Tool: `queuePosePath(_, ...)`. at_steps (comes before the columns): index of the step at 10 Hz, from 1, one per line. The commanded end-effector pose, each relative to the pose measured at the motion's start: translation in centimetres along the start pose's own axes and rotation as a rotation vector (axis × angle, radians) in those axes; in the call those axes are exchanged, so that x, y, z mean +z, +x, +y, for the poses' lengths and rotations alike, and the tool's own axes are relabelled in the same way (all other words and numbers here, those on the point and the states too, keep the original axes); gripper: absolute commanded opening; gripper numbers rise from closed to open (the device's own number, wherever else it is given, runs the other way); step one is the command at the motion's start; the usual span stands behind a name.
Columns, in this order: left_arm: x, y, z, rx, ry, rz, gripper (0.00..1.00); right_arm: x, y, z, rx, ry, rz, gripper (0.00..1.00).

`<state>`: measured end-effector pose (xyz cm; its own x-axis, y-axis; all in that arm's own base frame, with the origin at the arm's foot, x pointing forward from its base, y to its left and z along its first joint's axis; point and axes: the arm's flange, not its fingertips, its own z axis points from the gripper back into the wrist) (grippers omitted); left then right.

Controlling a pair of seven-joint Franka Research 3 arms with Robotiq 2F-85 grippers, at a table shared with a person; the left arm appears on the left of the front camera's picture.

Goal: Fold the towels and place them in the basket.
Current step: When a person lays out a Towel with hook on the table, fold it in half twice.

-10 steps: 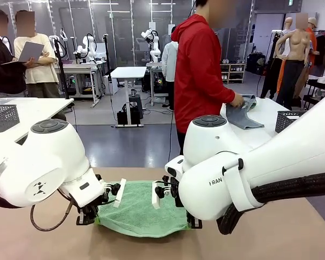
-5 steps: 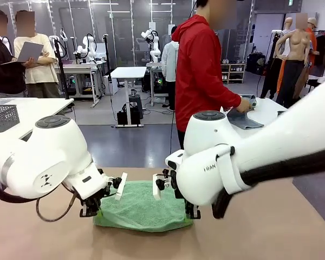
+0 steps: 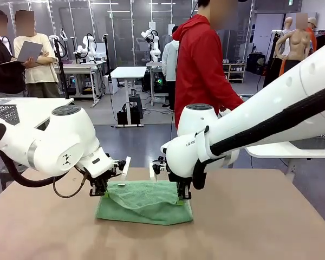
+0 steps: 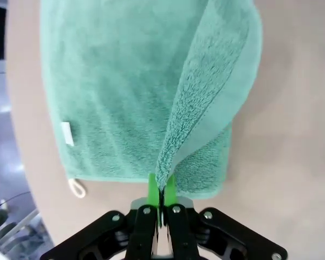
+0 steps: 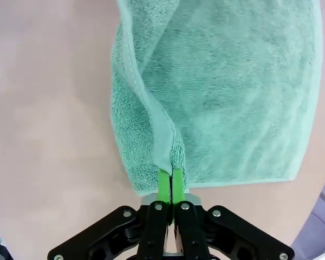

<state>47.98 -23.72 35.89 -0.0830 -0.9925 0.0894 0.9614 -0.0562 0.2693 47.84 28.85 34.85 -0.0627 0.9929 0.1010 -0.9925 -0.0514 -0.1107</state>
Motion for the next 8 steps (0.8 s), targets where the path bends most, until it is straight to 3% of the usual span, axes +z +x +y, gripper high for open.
queuePosePath(1,0.0,-0.3,1.7,0.022,0.017,0.003,0.04,0.4,0.4,-2.0,-0.002,-0.013,0.041,0.01)
queuePosePath(5,-1.6,-0.5,5.1,0.044,-0.019,-0.004,0.04,0.5,0.7,-5.6,0.04,-0.066,0.036,0.01)
queuePosePath(8,-2.7,-0.9,7.0,0.086,0.034,0.039,0.04,-0.1,0.3,-7.3,0.014,-0.116,0.044,0.01)
